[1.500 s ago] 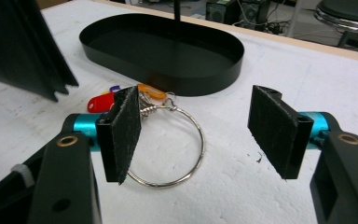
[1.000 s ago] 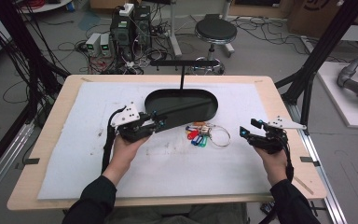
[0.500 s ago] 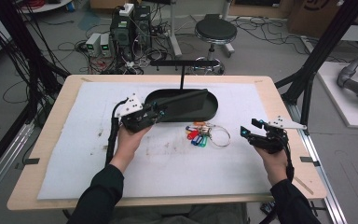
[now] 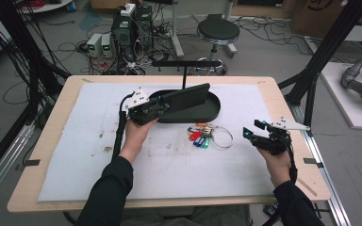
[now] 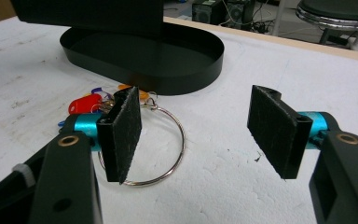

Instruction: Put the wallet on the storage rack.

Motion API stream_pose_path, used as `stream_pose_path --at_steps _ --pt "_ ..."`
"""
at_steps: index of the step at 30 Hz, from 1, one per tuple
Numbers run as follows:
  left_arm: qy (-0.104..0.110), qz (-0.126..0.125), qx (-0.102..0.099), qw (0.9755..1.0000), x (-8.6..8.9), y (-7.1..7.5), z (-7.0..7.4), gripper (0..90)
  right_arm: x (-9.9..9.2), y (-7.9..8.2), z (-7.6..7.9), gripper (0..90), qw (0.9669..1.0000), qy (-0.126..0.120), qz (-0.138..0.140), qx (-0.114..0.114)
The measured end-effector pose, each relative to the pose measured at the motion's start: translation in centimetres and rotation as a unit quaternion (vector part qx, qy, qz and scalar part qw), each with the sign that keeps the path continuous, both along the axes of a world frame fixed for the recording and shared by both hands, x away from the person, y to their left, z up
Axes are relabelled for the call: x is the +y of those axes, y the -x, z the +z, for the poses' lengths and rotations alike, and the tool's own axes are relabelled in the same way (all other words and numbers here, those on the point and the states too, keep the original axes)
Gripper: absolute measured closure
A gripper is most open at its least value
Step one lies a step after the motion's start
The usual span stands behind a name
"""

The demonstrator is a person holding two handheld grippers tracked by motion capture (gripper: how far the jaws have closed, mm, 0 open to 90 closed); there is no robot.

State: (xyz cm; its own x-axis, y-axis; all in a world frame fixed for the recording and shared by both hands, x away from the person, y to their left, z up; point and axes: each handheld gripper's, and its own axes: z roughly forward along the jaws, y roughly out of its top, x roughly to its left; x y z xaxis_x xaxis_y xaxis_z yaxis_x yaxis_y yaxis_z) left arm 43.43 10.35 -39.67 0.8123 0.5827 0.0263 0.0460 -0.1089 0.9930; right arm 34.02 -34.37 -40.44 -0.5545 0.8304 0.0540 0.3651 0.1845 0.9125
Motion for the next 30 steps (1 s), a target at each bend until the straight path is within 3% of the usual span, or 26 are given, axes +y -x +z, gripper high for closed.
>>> stream_pose_path --at_steps 5,8,14,30 --pt "0.005 0.0 0.006 1.0 -0.7 -1.3 -0.6 74.4 0.0 0.0 0.0 35.6 1.0 0.0 0.001 -0.001" --pt "-0.007 0.004 0.01 0.9999 -1.3 -2.3 -1.2 74.3 -0.1 -0.1 0.0 35.6 1.0 -0.001 0.001 -0.001" --pt "-0.009 0.012 0.02 0.9997 -2.0 -3.3 -2.0 74.3 -0.2 -0.1 -0.1 35.6 1.0 0.001 0.002 -0.001" --pt "-0.011 0.025 0.044 0.9987 -1.4 -4.4 -3.6 73.7 -0.1 -0.1 -0.2 36.0 1.0 0.004 0.005 -0.001"
